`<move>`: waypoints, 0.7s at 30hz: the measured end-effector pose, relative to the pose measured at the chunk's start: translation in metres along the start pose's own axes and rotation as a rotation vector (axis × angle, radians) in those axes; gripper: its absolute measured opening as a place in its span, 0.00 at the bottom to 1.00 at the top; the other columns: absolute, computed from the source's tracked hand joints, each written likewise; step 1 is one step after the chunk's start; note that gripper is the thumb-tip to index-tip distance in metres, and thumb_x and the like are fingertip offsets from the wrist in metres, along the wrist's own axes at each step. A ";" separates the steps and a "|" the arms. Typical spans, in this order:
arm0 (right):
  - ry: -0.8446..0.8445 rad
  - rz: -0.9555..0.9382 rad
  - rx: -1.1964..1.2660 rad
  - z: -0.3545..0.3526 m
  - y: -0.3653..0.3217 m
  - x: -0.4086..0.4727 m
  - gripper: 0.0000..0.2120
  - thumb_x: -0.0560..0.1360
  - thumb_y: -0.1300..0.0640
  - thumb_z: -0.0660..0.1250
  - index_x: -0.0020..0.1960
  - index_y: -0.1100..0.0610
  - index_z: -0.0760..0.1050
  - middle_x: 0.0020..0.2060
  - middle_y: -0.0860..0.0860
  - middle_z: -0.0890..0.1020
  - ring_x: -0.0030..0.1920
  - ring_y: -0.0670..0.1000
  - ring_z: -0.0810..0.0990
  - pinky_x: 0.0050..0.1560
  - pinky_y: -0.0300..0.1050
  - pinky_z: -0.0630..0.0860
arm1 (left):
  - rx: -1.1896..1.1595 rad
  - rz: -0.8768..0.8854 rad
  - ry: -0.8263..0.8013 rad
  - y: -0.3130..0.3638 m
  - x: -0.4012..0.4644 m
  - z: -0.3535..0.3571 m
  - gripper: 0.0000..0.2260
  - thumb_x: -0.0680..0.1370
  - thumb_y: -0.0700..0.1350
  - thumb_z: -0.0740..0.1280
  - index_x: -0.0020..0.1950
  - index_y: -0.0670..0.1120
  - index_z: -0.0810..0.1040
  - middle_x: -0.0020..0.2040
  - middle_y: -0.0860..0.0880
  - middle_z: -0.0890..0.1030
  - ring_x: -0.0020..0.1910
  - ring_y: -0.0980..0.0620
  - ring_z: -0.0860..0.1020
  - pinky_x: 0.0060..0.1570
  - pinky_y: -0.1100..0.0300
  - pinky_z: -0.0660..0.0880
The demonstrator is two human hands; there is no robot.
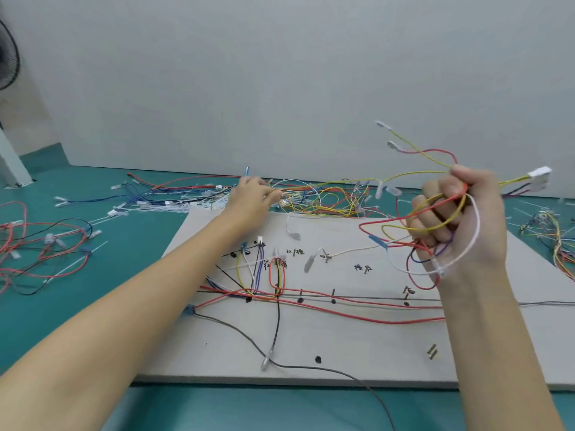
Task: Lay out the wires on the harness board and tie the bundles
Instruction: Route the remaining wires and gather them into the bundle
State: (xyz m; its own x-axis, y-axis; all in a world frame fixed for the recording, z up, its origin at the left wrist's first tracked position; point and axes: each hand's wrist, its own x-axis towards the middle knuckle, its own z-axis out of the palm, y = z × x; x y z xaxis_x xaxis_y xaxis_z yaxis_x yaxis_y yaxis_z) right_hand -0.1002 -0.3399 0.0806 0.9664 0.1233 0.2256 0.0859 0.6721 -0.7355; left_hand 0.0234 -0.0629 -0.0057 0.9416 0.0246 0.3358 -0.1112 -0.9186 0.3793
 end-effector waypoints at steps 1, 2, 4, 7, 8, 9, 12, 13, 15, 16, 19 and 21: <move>0.016 0.016 -0.004 -0.001 0.004 0.002 0.14 0.70 0.52 0.59 0.26 0.51 0.66 0.19 0.45 0.56 0.20 0.46 0.47 0.18 0.33 0.47 | 0.093 0.043 0.052 0.001 -0.003 0.001 0.17 0.83 0.55 0.57 0.59 0.51 0.82 0.67 0.48 0.73 0.70 0.46 0.63 0.64 0.51 0.60; 0.041 0.038 -0.016 -0.001 0.009 0.004 0.15 0.72 0.54 0.59 0.27 0.52 0.68 0.18 0.45 0.57 0.20 0.46 0.47 0.18 0.33 0.47 | 0.180 0.097 0.114 0.004 -0.006 0.002 0.17 0.83 0.55 0.55 0.60 0.52 0.82 0.71 0.50 0.70 0.71 0.46 0.61 0.65 0.50 0.57; 0.084 0.099 -0.068 -0.001 0.023 0.008 0.18 0.76 0.57 0.56 0.29 0.54 0.73 0.19 0.45 0.59 0.18 0.44 0.50 0.19 0.31 0.48 | 0.313 0.192 0.222 0.016 -0.015 0.004 0.17 0.84 0.55 0.53 0.63 0.54 0.79 0.75 0.50 0.65 0.72 0.44 0.61 0.63 0.49 0.55; 0.075 0.235 -0.213 0.004 0.046 0.010 0.13 0.77 0.59 0.56 0.45 0.59 0.80 0.21 0.46 0.62 0.17 0.43 0.53 0.19 0.31 0.49 | 0.371 0.323 0.332 0.039 -0.026 0.000 0.16 0.83 0.53 0.56 0.66 0.51 0.76 0.69 0.45 0.71 0.64 0.40 0.68 0.57 0.49 0.59; 0.065 0.277 -0.254 0.005 0.054 0.010 0.13 0.77 0.59 0.56 0.50 0.60 0.79 0.21 0.46 0.63 0.17 0.43 0.54 0.18 0.31 0.50 | 0.345 0.394 0.355 0.047 -0.029 -0.003 0.16 0.82 0.51 0.58 0.65 0.48 0.78 0.63 0.43 0.74 0.59 0.39 0.71 0.55 0.49 0.63; 0.061 0.310 -0.287 0.005 0.060 0.011 0.13 0.78 0.59 0.56 0.54 0.60 0.78 0.21 0.46 0.64 0.17 0.43 0.55 0.18 0.31 0.52 | 0.298 0.479 0.369 0.054 -0.031 -0.005 0.16 0.82 0.50 0.58 0.61 0.44 0.80 0.57 0.41 0.77 0.54 0.39 0.73 0.52 0.48 0.67; 0.054 0.362 -0.355 0.009 0.074 0.012 0.10 0.78 0.59 0.57 0.51 0.63 0.74 0.21 0.48 0.67 0.17 0.44 0.56 0.19 0.31 0.53 | 0.104 0.609 0.280 0.072 -0.043 -0.006 0.19 0.82 0.49 0.55 0.52 0.38 0.81 0.47 0.40 0.77 0.46 0.40 0.74 0.45 0.45 0.74; 0.049 0.363 -0.354 0.012 0.077 0.012 0.08 0.78 0.60 0.58 0.46 0.62 0.72 0.22 0.48 0.68 0.17 0.44 0.56 0.19 0.31 0.53 | 0.057 0.614 0.236 0.075 -0.046 -0.005 0.20 0.82 0.49 0.54 0.51 0.37 0.80 0.46 0.40 0.76 0.46 0.40 0.74 0.45 0.44 0.74; 0.068 0.343 -0.284 0.014 0.081 0.012 0.13 0.79 0.59 0.59 0.36 0.59 0.68 0.22 0.50 0.68 0.16 0.44 0.56 0.19 0.31 0.53 | -0.031 0.622 0.183 0.079 -0.049 -0.004 0.21 0.81 0.50 0.53 0.53 0.37 0.79 0.47 0.39 0.78 0.48 0.40 0.76 0.46 0.44 0.75; 0.088 0.311 -0.248 0.014 0.082 0.012 0.16 0.80 0.57 0.59 0.34 0.58 0.67 0.22 0.50 0.67 0.16 0.45 0.56 0.20 0.32 0.52 | -0.079 0.625 0.167 0.080 -0.049 -0.004 0.20 0.81 0.49 0.54 0.55 0.37 0.78 0.48 0.39 0.79 0.49 0.40 0.77 0.47 0.44 0.76; 0.174 0.180 -0.279 0.014 0.086 0.009 0.19 0.80 0.54 0.62 0.33 0.58 0.66 0.22 0.50 0.67 0.16 0.45 0.57 0.21 0.32 0.53 | -0.200 0.639 0.143 0.079 -0.045 -0.003 0.15 0.82 0.43 0.60 0.68 0.43 0.74 0.57 0.42 0.81 0.56 0.41 0.79 0.53 0.45 0.76; 0.225 0.121 -0.297 0.015 0.087 0.008 0.20 0.78 0.52 0.66 0.31 0.57 0.66 0.22 0.50 0.67 0.16 0.45 0.57 0.22 0.33 0.54 | -0.295 0.615 0.102 0.080 -0.045 -0.004 0.18 0.83 0.43 0.60 0.73 0.48 0.69 0.59 0.45 0.81 0.58 0.43 0.79 0.54 0.45 0.76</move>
State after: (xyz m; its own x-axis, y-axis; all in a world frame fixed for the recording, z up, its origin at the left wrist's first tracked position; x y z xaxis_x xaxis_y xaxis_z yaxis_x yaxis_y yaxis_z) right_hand -0.0881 -0.2689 0.0279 1.0000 0.0033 0.0043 0.0025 0.4181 -0.9084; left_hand -0.0294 -0.1358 0.0124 0.6467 -0.4162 0.6392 -0.7111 -0.6321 0.3079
